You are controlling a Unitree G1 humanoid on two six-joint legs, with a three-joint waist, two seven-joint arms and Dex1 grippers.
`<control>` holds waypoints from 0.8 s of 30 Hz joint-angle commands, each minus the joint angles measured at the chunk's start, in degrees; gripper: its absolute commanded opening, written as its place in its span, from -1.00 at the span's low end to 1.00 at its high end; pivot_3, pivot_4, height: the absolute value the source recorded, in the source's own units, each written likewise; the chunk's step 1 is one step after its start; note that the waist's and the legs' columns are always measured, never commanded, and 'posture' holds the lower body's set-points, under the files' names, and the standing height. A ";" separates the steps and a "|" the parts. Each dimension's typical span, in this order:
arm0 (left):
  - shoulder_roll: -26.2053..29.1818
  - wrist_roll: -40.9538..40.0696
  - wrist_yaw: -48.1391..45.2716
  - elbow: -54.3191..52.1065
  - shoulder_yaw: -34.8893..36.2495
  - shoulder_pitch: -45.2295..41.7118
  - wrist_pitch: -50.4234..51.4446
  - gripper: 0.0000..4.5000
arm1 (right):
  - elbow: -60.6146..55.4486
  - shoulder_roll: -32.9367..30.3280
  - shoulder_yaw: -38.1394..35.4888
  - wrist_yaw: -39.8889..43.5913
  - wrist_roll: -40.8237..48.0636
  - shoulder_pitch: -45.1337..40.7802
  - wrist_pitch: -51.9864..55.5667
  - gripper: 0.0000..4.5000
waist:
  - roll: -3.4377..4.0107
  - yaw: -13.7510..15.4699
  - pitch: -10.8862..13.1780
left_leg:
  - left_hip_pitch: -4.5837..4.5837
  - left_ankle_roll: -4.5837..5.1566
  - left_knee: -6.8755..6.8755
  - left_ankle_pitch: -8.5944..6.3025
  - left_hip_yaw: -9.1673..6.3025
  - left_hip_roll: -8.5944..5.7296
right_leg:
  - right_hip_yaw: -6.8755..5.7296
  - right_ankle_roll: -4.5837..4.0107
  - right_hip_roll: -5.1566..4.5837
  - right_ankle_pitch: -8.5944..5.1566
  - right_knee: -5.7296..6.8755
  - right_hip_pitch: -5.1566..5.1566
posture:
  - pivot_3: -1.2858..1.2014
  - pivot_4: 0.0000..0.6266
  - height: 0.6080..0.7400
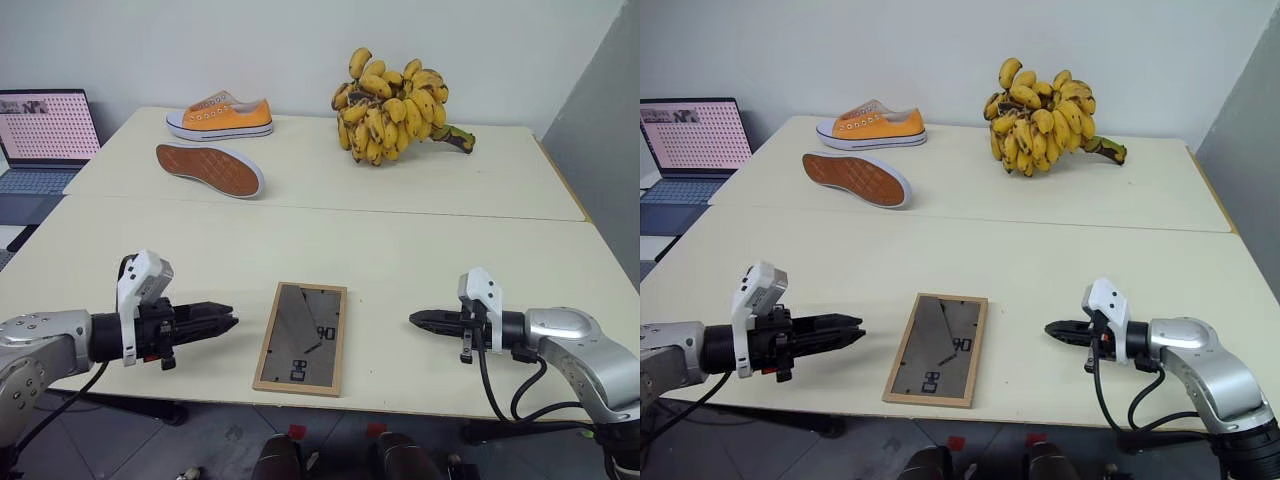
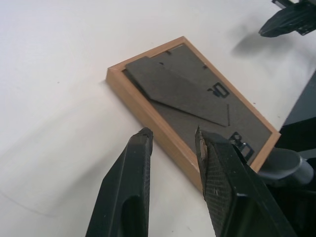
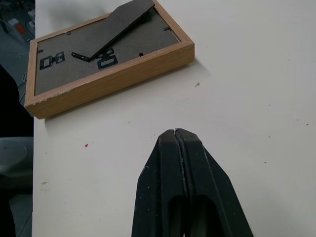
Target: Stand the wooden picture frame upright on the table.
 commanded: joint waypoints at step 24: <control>1.76 0.02 -1.24 -2.92 0.64 1.56 0.67 -0.34 | -1.27 -0.03 -0.38 0.10 0.47 -0.35 0.02 -1.00 | 0.00 -0.01 0.00 | 0.01 0.00 0.02 0.00 -0.01 0.00 | -0.02 -0.22 0.00 0.14 0.01 0.01 | 0.03 -0.52 1.00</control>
